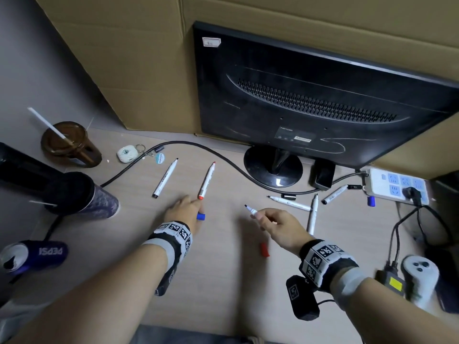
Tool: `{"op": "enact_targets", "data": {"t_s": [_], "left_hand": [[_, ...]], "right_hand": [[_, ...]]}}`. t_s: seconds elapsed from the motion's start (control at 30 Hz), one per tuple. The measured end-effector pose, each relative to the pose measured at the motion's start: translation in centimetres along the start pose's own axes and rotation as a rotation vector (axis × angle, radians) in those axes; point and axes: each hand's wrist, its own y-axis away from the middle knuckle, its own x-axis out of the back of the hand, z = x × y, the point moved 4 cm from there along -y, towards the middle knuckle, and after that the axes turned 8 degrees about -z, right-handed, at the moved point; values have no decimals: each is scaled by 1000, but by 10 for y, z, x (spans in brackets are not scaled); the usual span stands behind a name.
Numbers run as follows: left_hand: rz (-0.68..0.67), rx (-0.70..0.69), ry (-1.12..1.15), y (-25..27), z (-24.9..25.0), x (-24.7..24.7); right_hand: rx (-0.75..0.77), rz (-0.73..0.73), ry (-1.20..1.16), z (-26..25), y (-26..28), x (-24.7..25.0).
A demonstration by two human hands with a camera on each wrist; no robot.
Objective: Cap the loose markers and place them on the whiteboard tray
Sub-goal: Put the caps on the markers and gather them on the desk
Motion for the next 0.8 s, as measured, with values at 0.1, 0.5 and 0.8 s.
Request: {"op": "enact_targets", "data": {"t_s": [0.1,0.5,0.8], "left_hand": [[-71,-25,-14,1,4,-3],[-198,-351,388,20,57,17],[-169,-376,360,29,78,28]], "right_hand": [[11,14,-10,-2,5,1],[106,-86,102,-12,16,-1],[116,-74,131,-13,25,11]]}}
